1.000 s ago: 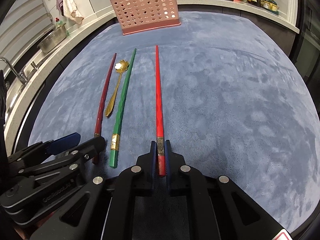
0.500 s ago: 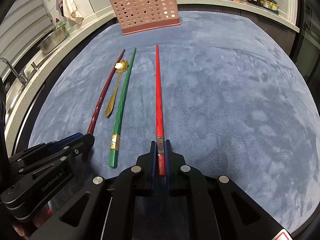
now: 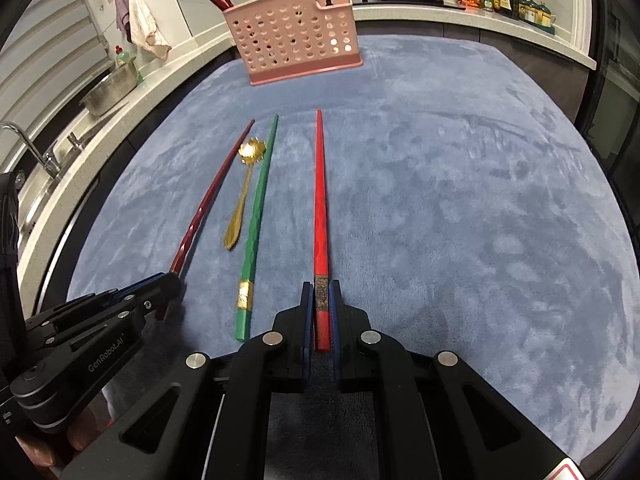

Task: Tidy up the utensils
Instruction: 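Lift both chopsticks and carry them toward the pink basket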

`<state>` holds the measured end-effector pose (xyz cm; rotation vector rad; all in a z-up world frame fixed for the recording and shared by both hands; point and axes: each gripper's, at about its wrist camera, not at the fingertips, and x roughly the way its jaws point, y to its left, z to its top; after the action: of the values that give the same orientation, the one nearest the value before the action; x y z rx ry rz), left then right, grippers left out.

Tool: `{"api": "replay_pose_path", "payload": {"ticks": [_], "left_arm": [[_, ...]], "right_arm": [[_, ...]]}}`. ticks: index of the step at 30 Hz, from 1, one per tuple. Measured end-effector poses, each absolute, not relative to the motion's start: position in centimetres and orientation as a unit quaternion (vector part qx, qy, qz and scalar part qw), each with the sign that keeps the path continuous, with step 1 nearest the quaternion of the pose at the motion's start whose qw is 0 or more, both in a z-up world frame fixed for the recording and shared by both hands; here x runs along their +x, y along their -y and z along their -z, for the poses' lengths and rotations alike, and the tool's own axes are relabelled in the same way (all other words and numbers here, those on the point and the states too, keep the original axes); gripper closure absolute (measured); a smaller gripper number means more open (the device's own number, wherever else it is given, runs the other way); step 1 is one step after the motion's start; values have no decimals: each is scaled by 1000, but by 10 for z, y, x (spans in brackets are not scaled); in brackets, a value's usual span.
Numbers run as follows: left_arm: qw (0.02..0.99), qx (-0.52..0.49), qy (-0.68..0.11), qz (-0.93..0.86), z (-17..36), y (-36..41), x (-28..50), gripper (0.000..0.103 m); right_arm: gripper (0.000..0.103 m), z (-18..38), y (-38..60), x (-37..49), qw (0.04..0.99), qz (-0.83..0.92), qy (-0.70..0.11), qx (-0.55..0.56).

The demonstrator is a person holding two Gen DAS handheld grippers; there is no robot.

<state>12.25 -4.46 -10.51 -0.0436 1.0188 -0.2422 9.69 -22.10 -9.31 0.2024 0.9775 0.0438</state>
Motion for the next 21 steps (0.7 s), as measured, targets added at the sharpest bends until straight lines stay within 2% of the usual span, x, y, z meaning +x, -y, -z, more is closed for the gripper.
{"api": "replay_pose_path", "payload": {"ticks": [21], "left_arm": [[909,-38,-404,98,13,25,139,96]], "right_arm": [[95,14,240,110,908,-18,-398,129]]}}
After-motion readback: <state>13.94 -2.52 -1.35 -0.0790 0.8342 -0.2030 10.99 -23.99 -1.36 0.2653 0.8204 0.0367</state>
